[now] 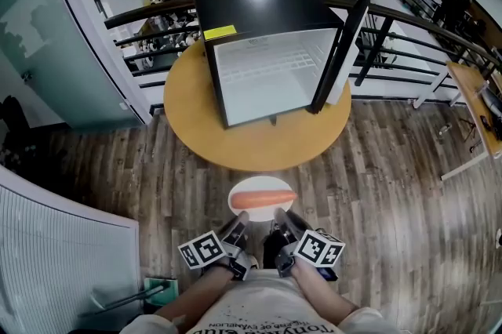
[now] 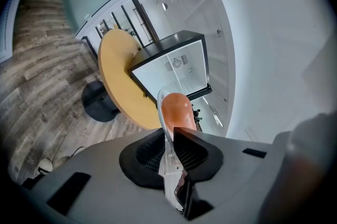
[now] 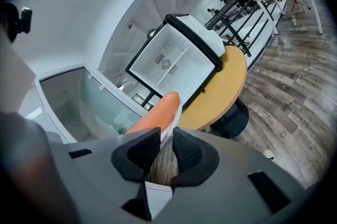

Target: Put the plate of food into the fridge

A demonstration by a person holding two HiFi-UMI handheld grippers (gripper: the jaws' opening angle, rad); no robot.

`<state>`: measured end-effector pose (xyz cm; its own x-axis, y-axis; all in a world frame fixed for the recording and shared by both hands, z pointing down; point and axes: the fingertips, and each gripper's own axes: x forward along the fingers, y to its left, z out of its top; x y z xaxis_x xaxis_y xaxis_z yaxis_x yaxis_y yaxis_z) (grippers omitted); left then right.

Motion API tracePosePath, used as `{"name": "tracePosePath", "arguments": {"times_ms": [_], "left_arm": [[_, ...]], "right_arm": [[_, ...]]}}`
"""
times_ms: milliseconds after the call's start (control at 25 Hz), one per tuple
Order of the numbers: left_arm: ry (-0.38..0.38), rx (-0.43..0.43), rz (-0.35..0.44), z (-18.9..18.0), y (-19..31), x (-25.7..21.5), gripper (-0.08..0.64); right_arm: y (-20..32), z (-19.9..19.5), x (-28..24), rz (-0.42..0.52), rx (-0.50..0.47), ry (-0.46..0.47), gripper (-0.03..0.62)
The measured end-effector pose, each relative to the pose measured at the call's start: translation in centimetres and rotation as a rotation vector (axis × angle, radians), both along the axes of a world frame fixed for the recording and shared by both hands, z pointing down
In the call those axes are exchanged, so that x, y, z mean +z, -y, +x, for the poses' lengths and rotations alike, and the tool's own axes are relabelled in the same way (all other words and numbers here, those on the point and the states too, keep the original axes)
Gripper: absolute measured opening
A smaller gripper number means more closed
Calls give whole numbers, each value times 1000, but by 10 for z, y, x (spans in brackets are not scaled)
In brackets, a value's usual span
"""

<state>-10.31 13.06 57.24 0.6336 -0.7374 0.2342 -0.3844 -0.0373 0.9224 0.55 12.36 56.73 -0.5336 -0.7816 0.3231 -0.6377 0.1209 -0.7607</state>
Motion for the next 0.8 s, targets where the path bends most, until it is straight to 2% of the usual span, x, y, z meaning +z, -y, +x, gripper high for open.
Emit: {"name": "tracePosePath", "arguments": {"times_ms": [800], "left_arm": [[4, -101, 16, 60, 156, -13, 61]], "right_arm": [[168, 59, -15, 19, -107, -5, 89]]}}
